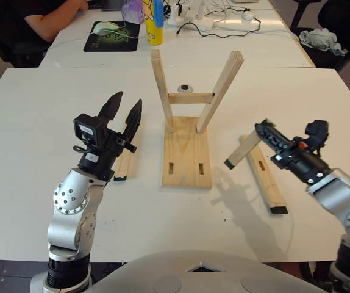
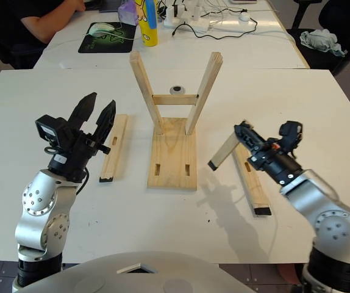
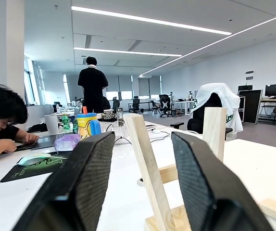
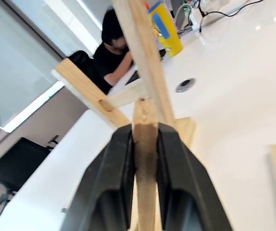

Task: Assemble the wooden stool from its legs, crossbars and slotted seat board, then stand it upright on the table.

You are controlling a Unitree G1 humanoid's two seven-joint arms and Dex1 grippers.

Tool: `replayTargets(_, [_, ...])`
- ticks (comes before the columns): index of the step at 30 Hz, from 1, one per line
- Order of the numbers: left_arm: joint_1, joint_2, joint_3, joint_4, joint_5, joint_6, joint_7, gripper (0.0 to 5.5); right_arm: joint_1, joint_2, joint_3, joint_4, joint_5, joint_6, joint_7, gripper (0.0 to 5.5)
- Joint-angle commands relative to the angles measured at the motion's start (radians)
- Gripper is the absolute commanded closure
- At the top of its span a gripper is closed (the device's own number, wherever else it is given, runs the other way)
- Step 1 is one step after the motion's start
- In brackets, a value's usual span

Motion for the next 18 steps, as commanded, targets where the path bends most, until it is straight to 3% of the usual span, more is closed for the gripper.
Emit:
replayTargets(1, [0.059,-0.027,-0.026,-0.010,0.043,-0.025,0.029,3.33,-0.074,-0.085,0.006,0.115,-0.102,-0.026,0.061,5.06])
replayTargets(18, [0.128,-0.074,-0.065,-0.017,0.108,-0.055,0.074,3.33,-0.084,-0.137,0.015,0.207,-0.292,-0.030,0.186,5.06])
